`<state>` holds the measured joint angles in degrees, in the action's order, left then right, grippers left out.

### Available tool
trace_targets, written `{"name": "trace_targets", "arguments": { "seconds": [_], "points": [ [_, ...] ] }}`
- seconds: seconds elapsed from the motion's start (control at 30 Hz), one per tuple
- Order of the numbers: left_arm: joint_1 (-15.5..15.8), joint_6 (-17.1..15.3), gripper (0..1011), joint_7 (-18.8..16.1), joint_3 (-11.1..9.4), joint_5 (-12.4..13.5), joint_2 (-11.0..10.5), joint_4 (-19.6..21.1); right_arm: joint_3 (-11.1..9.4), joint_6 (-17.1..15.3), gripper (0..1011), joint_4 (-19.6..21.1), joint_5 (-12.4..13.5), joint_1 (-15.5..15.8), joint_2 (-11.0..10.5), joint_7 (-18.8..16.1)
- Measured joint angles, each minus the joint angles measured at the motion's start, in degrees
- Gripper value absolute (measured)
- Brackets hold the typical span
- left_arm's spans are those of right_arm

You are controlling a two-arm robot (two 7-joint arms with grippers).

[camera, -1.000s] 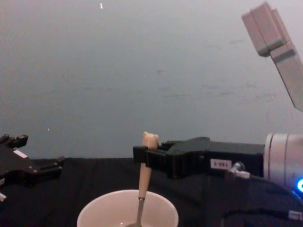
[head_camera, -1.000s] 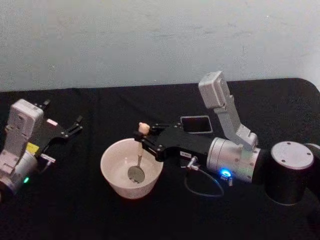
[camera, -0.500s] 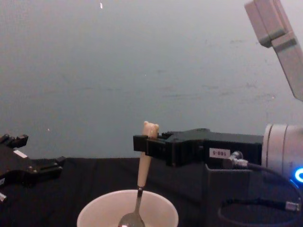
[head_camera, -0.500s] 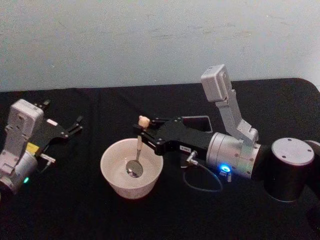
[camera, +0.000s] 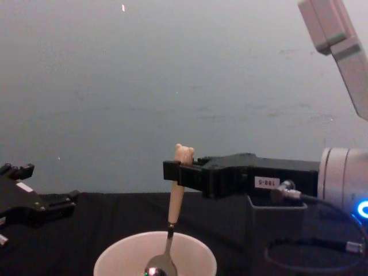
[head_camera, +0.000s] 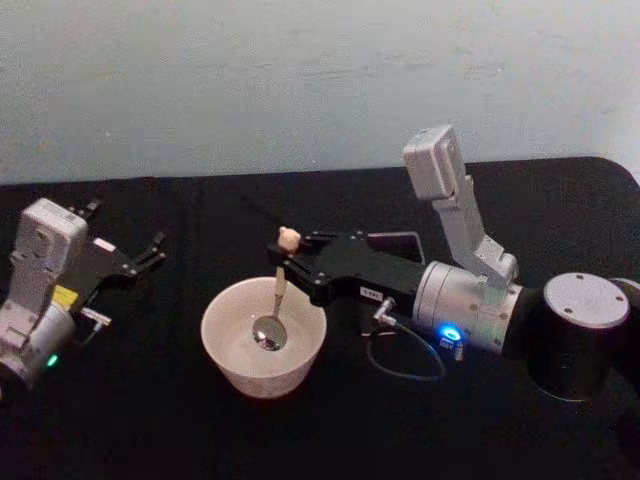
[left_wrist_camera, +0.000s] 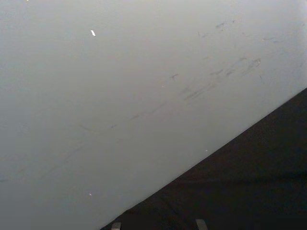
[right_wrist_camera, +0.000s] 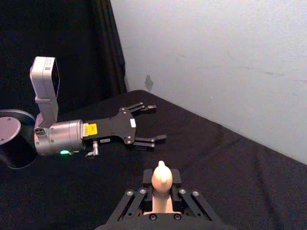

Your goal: Pick up the stirring spoon with one hand, stir inside the cup, then place it back in its original position.

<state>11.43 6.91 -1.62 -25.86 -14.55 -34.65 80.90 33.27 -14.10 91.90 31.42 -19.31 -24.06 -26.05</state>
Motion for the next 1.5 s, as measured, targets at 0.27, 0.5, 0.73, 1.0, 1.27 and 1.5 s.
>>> {"name": "trace_targets", "arguments": {
  "seconds": [0.27,0.5,0.73,1.0,1.27,1.5],
  "points": [
    [0.00,0.00,1001,0.00,0.00,0.00,0.00,0.00,0.00,0.07,208,-0.03,0.29,-0.18,0.02,0.32],
    [0.00,0.00,1001,0.00,0.00,0.00,0.00,0.00,-0.14,0.08,208,-0.08,0.57,-0.28,0.15,0.71],
    [0.00,0.00,1001,0.00,0.00,0.00,0.00,0.00,-1.02,-0.27,207,0.15,1.54,-0.46,0.41,1.55],
    [0.00,0.00,1001,0.00,0.00,0.00,0.00,0.00,-2.79,-1.31,207,0.99,3.57,-0.59,0.84,3.46],
    [0.00,0.00,1001,0.00,0.00,0.00,0.00,0.00,-4.65,-2.48,207,3.14,5.64,-0.40,0.11,5.54],
    [0.00,0.00,1001,0.00,0.00,0.00,0.00,0.00,-5.98,-3.70,207,4.63,7.69,-0.22,-0.86,7.22]
  ]
}}
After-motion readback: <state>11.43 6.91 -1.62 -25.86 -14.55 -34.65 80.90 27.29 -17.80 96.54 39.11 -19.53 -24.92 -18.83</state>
